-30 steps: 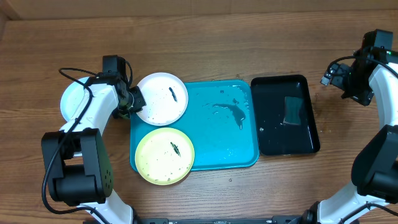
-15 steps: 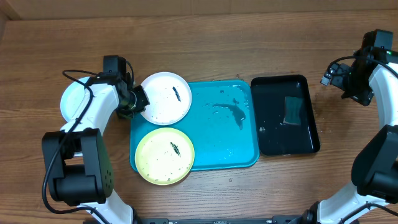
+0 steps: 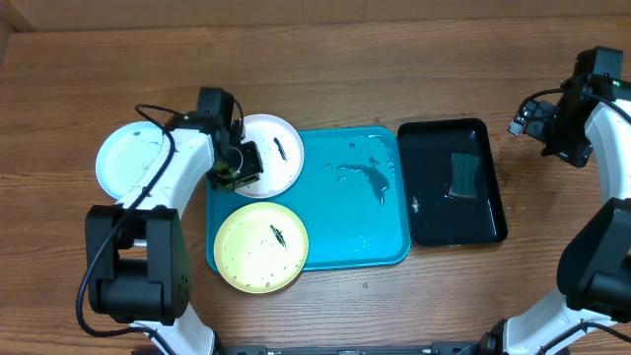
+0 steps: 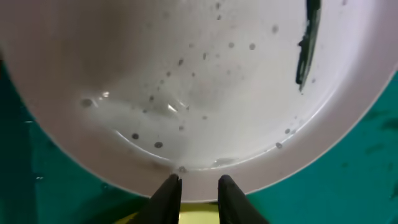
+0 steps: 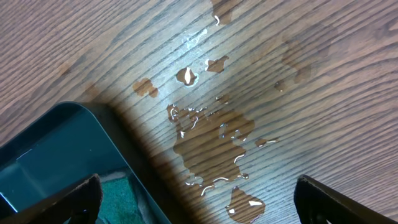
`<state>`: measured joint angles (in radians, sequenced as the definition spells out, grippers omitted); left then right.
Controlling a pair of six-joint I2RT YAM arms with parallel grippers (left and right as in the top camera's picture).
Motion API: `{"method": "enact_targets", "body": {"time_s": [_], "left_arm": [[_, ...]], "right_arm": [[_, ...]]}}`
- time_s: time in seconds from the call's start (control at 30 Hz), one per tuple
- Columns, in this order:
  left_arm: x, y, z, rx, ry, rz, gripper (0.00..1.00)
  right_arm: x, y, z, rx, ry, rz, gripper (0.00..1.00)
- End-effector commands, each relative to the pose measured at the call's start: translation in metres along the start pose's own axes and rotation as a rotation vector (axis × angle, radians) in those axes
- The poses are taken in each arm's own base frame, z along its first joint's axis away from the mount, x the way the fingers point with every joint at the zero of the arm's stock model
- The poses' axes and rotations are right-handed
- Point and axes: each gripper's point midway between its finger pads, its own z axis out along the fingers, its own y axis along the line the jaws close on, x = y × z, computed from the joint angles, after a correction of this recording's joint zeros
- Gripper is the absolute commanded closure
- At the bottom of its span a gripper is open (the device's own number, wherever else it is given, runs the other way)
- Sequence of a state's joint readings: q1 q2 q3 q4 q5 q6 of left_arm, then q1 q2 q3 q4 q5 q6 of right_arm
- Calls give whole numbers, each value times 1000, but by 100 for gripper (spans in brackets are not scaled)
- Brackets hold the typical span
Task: Clean dirty plates on tray and stack at the side
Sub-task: 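Move the left gripper to the rim of the top-left white plate, then grip the white plate rim and slide it to the teal tray center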
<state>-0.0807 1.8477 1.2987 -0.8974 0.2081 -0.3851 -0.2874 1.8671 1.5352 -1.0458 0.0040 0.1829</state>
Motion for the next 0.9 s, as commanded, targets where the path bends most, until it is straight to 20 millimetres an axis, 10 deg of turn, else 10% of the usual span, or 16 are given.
{"method": "enact_targets", "body": {"time_s": [0.0, 0.07, 0.13, 0.87], "left_arm": [[-31, 8, -35, -92, -111, 9, 64], [-35, 23, -41, -164, -130, -3, 37], [-36, 32, -41, -195, -133, -16, 35], [-26, 50, -3, -236, -143, -51, 80]], "right_arm": [[-10, 1, -14, -10, -49, 6, 0], [-10, 1, -14, -10, -49, 6, 0], [-10, 1, -14, -10, -49, 6, 0], [-10, 1, -14, -10, -49, 6, 0]]}}
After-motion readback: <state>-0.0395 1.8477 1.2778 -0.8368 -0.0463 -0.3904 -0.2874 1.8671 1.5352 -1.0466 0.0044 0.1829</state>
